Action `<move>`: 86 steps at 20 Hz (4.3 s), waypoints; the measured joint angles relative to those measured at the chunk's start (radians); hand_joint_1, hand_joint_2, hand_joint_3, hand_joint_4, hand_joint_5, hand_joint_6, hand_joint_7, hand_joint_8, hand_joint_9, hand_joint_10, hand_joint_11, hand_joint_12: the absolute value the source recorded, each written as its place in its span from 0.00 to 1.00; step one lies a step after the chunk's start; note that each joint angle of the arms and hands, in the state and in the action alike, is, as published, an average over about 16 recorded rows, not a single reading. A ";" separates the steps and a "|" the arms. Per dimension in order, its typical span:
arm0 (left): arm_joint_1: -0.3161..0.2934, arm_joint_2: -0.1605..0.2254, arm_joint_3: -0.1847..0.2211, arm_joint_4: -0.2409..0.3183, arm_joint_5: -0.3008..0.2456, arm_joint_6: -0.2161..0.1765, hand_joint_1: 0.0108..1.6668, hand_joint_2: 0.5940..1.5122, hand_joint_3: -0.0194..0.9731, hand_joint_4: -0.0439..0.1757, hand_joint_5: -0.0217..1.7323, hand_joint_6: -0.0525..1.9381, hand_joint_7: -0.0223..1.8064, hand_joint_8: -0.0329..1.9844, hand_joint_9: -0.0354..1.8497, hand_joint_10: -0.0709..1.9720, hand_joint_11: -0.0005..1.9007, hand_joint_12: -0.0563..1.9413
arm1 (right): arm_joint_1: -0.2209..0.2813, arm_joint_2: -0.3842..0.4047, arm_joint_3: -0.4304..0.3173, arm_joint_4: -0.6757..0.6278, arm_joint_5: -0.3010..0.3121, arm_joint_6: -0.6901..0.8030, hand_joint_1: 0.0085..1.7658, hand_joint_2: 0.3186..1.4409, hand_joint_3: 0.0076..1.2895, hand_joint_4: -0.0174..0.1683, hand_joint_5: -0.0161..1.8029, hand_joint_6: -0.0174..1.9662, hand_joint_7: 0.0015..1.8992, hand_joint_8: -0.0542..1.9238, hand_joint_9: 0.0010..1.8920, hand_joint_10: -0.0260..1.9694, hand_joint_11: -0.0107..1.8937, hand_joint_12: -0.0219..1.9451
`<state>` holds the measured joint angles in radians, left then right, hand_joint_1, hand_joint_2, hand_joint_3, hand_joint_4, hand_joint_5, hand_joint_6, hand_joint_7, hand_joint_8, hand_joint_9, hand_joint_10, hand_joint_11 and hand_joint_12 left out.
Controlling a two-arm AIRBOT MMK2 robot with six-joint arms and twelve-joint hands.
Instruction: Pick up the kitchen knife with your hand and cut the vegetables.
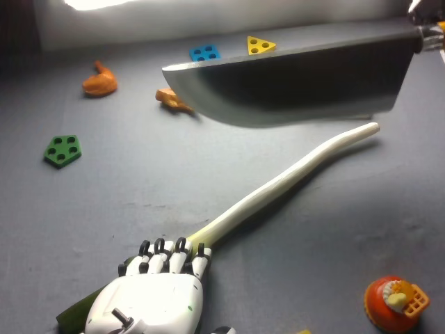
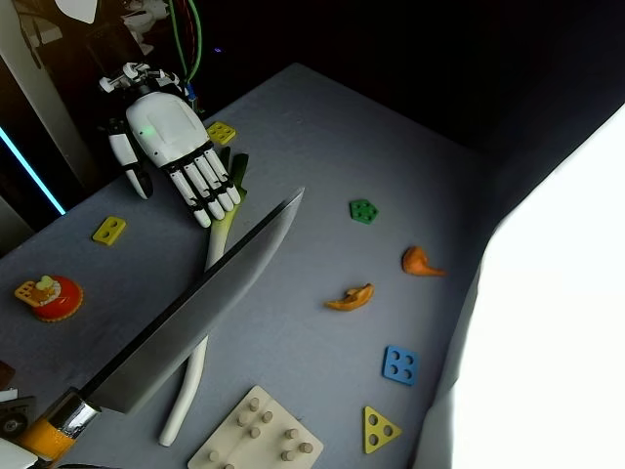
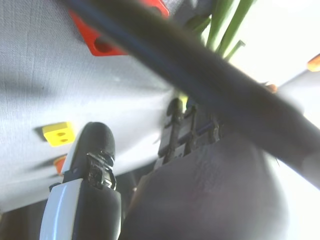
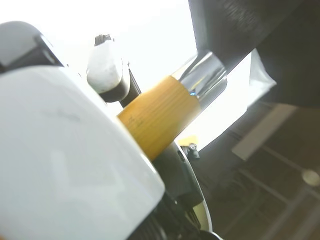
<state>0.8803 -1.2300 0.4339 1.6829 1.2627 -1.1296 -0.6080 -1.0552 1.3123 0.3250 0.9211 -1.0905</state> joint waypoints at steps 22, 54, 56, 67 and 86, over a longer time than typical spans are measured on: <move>-0.149 0.141 0.024 -0.017 -0.191 0.120 0.19 0.88 0.02 0.22 0.04 0.03 0.03 0.02 0.04 0.04 0.01 0.03 | 0.092 -0.219 0.452 -0.187 -0.034 0.304 0.90 0.32 0.69 0.99 0.76 0.97 0.83 0.98 0.87 0.97 0.90 0.98; -0.267 0.280 0.043 0.047 -0.373 0.145 0.19 0.88 0.02 0.21 0.04 0.03 0.02 0.02 0.03 0.04 0.01 0.03 | 0.031 -0.386 0.672 -0.202 -0.101 0.345 0.89 0.33 0.68 0.99 0.75 0.97 0.82 0.98 0.87 0.97 0.90 0.98; -0.267 0.280 0.043 0.047 -0.371 0.144 0.19 0.88 0.02 0.21 0.04 0.03 0.02 0.02 0.03 0.04 0.01 0.03 | 0.024 -0.392 0.680 -0.200 -0.099 0.345 0.88 0.33 0.67 0.99 0.75 0.97 0.82 0.98 0.87 0.97 0.90 0.98; -0.264 0.280 0.043 0.059 -0.361 0.144 0.19 0.88 0.02 0.21 0.04 0.03 0.03 0.02 0.03 0.04 0.01 0.03 | -0.014 -0.397 0.689 -0.196 -0.078 0.351 0.85 0.38 0.60 0.90 0.70 0.97 0.80 0.99 0.84 0.97 0.88 0.98; -0.242 0.265 0.021 0.100 -0.302 0.096 0.18 0.88 0.02 0.21 0.05 0.03 0.03 0.02 0.03 0.04 0.01 0.03 | -0.025 -0.356 0.689 -0.335 -0.075 0.456 0.61 0.65 0.12 0.19 0.23 0.54 0.24 0.63 0.17 0.77 0.18 0.88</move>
<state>0.6384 -0.9650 0.4545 1.7828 0.9608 -1.0338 -0.6327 -1.4113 2.0009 -0.0103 0.8461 -0.6349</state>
